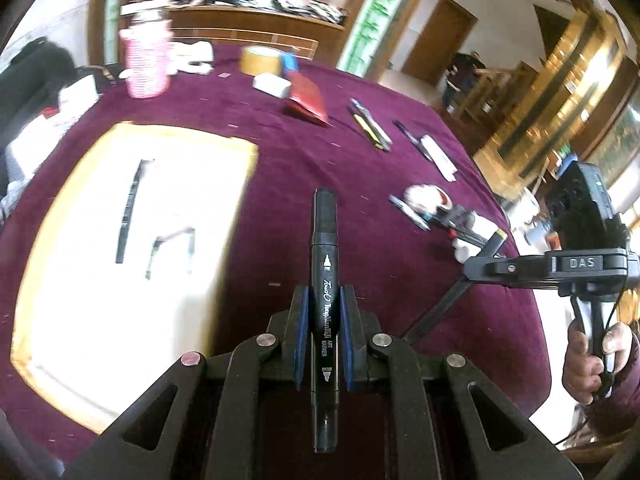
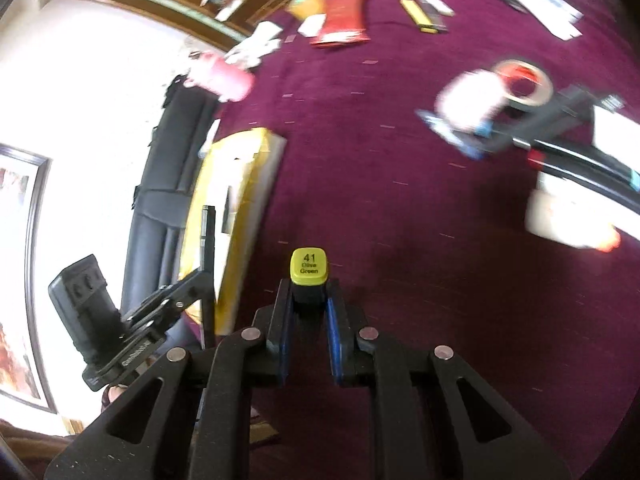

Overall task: Organize objects
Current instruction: 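Lower both markers into the white tray and open both tools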

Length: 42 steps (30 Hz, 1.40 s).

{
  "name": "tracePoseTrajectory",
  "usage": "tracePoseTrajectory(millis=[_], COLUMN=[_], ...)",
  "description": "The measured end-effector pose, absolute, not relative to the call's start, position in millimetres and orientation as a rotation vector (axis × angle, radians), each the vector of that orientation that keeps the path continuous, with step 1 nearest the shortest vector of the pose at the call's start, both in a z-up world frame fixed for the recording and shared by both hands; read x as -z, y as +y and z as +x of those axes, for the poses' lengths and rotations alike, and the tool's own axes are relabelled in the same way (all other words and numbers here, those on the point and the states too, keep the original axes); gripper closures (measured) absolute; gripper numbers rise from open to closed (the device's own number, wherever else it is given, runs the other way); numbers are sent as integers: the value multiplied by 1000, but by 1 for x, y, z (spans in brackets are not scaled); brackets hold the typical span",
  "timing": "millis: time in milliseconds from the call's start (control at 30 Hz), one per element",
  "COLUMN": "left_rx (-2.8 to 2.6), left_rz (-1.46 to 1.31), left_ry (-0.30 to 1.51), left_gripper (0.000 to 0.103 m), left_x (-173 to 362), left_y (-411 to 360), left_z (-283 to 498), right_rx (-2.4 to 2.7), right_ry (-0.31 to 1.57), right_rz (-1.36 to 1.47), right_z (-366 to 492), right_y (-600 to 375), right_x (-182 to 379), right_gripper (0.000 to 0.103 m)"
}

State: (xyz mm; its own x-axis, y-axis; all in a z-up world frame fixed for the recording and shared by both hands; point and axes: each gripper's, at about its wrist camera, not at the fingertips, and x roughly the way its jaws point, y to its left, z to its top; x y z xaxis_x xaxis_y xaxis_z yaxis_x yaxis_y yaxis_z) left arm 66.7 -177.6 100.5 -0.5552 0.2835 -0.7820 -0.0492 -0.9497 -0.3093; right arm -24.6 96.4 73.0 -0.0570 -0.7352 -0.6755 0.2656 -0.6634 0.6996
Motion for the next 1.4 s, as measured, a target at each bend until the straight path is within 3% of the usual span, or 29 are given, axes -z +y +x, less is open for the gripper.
tracePoseTrajectory(millis=[533, 967, 1200, 1300, 1400], left_rx=[-2715, -2663, -2665, -2653, -2640], left_rz=[-1451, -1562, -1562, -1563, -1535], left_ry=[-407, -308, -380, -384, -400], left_gripper=[91, 92, 91, 87, 74], left_x=[-78, -34, -30, -33, -41], left_y=[-331, -351, -365, -364, -362], left_z=[22, -36, -41, -40, -38], right_rx=[1600, 1648, 1690, 1716, 1733], right_ry=[-451, -383, -414, -433, -469], right_rz=[1483, 1619, 1700, 1725, 1737], right_z=[-52, -112, -130, -134, -136], right_y=[-109, -224, -241, -237, -233], right_x=[-80, -34, -6, -1, 0], right_gripper=[90, 89, 90, 89, 86])
